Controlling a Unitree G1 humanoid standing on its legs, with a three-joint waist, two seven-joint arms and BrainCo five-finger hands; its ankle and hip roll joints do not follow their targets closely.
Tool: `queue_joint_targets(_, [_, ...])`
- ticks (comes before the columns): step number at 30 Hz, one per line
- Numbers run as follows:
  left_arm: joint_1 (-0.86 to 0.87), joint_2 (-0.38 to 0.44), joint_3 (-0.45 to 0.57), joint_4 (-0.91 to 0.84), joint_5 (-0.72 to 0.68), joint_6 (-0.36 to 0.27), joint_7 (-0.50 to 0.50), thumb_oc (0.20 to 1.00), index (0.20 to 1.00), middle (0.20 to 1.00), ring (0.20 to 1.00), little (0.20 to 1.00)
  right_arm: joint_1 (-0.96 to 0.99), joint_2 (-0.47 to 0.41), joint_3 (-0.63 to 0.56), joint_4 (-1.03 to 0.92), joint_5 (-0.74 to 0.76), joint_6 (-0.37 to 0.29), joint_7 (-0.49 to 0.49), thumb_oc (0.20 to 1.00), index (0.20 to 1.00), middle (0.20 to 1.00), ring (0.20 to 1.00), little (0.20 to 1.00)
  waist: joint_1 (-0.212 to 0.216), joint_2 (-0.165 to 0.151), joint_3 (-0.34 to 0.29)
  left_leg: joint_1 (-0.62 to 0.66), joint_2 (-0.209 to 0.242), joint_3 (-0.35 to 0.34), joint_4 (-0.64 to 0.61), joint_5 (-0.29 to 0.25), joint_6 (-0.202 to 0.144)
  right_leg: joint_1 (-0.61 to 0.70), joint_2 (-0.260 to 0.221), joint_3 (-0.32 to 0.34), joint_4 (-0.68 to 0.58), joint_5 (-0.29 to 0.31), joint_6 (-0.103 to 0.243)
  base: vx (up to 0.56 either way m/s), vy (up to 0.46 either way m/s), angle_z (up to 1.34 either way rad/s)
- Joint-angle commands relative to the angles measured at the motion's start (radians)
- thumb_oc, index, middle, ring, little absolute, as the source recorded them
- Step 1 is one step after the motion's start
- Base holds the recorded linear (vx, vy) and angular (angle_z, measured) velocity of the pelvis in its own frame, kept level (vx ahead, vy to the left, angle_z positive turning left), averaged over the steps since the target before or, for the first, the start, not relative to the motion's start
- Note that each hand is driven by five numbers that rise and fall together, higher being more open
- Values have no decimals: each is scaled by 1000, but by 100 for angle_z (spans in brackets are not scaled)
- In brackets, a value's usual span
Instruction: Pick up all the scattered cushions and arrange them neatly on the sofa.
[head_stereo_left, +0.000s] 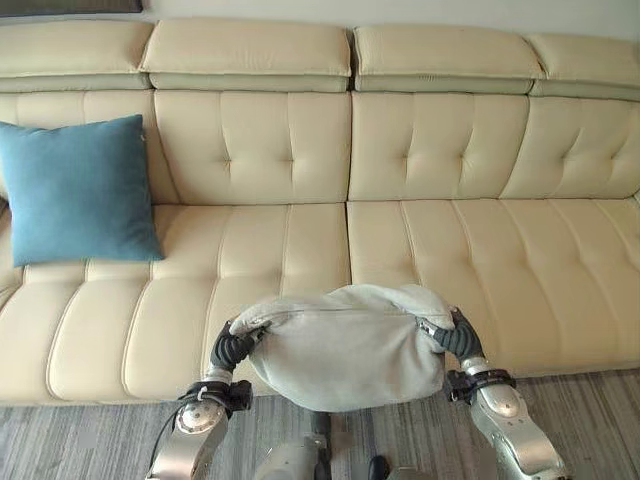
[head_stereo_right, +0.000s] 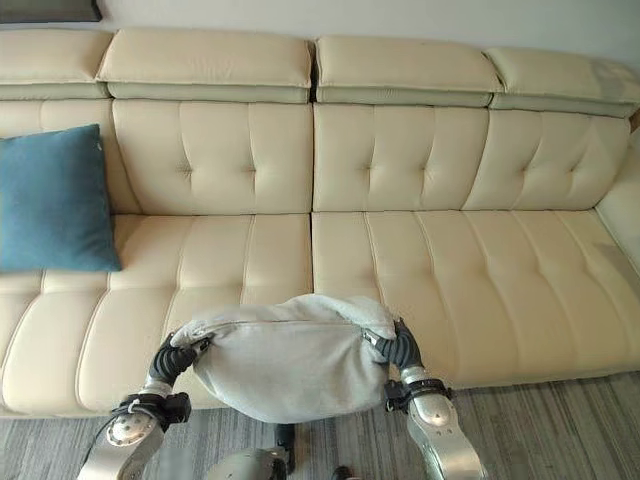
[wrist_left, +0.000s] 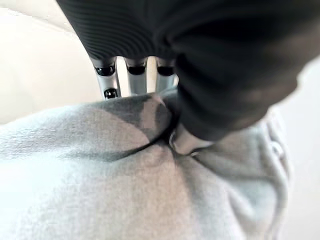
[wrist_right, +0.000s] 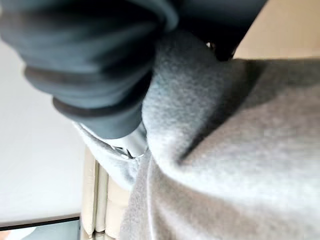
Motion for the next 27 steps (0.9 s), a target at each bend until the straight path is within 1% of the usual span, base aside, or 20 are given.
queue_joint_targets(1, [-2,37,74,-73,32,-65,19,200,200,200,200,200,-90,34,-31,-102,33,-106,19,200,200,200,200,200,24,-5,-25,-37,68,-71,67,-80,-78,-16,50,-17,4,126,17,110,116,-62])
queue_joint_targets(2, [-2,34,76,-72,24,-76,23,200,200,200,200,200,-106,30,-17,-101,44,-107,29,200,200,200,200,200,8,16,-8,-10,72,-86,56,-94,-78,-104,29,-48,-42,128,-6,155,26,-56])
queue_joint_targets(3, [0,29,77,-72,26,-79,21,200,200,200,200,200,-113,21,-10,-101,43,-107,35,200,200,200,200,200,-7,26,0,11,70,-101,49,-105,-79,-155,27,-52,-81,156,-1,214,-13,-28])
queue_joint_targets(4, [1,25,77,-71,27,-82,22,200,200,200,200,200,-115,17,-6,-101,41,-107,37,200,200,200,200,200,-14,28,6,25,68,-111,46,-111,-82,-173,26,-50,-109,172,2,248,-101,-5])
queue_joint_targets(5, [-4,24,70,-68,32,-81,23,200,200,200,200,200,-106,9,-8,-104,30,-101,36,200,200,200,200,200,-28,20,17,43,56,-137,54,-123,-89,-160,33,-26,-159,183,5,247,-200,55])
queue_joint_targets(6, [-16,18,68,-65,34,-88,22,200,200,200,200,200,-110,7,-7,-107,31,-110,40,200,200,200,200,200,-27,11,17,46,55,-147,59,-129,-98,-150,29,-28,-170,204,8,307,-347,57])
queue_joint_targets(7, [-29,8,53,-65,30,-92,21,200,200,200,200,200,-112,-1,-8,-105,41,-113,36,200,200,200,200,200,-35,8,9,50,65,-172,57,-129,-115,-124,33,-53,-204,214,-3,284,-383,92])
queue_joint_targets(8, [-36,5,48,-68,31,-93,20,200,200,200,200,200,-117,-11,-10,-112,38,-113,35,200,200,200,200,200,-33,10,1,57,75,-182,47,-123,-127,-106,39,-78,-216,205,-10,241,-324,101])
queue_joint_targets(10, [-56,2,40,-68,28,-95,30,200,200,200,200,200,-134,-20,-9,-117,35,-115,27,200,200,200,200,200,-37,16,-4,64,82,-199,29,-112,-137,-92,45,-103,-224,194,-17,125,-165,116])
queue_joint_targets(12, [-146,-2,5,-64,44,-104,65,200,200,200,200,200,-213,-40,9,-110,13,-118,-7,200,200,200,200,200,-43,24,-16,80,94,-212,-15,-88,-156,-79,58,-133,-234,172,-33,157,-160,59])
queue_joint_targets(13, [-164,-2,-1,-65,47,-106,72,200,200,200,200,200,-230,-43,15,-106,5,-116,-13,200,200,200,200,200,-45,25,-21,86,96,-212,-27,-83,-158,-74,60,-138,-239,168,-34,137,-101,13])
queue_joint_targets(21, [-284,-14,-47,-20,50,-107,128,200,200,200,200,200,-346,-45,55,-52,-37,-99,-64,200,200,200,200,200,-53,30,-42,135,99,-207,-94,-60,-169,-38,73,-141,-265,158,-36,79,-26,1])
queue_joint_targets(24, [-382,-13,-87,59,80,-102,166,200,200,200,200,200,-424,-32,85,28,-43,-92,-101,200,200,200,200,200,-61,33,-50,153,100,-200,-119,-52,-173,-21,76,-140,-284,161,-36,64,-3,-1])
queue_joint_targets(27, [-470,-11,-124,152,89,-95,192,200,200,200,200,200,-477,-13,106,108,-37,-85,-129,200,200,200,200,200,-68,34,-45,146,99,-197,-124,-48,-175,-28,78,-135,-290,167,-33,0,0,0])
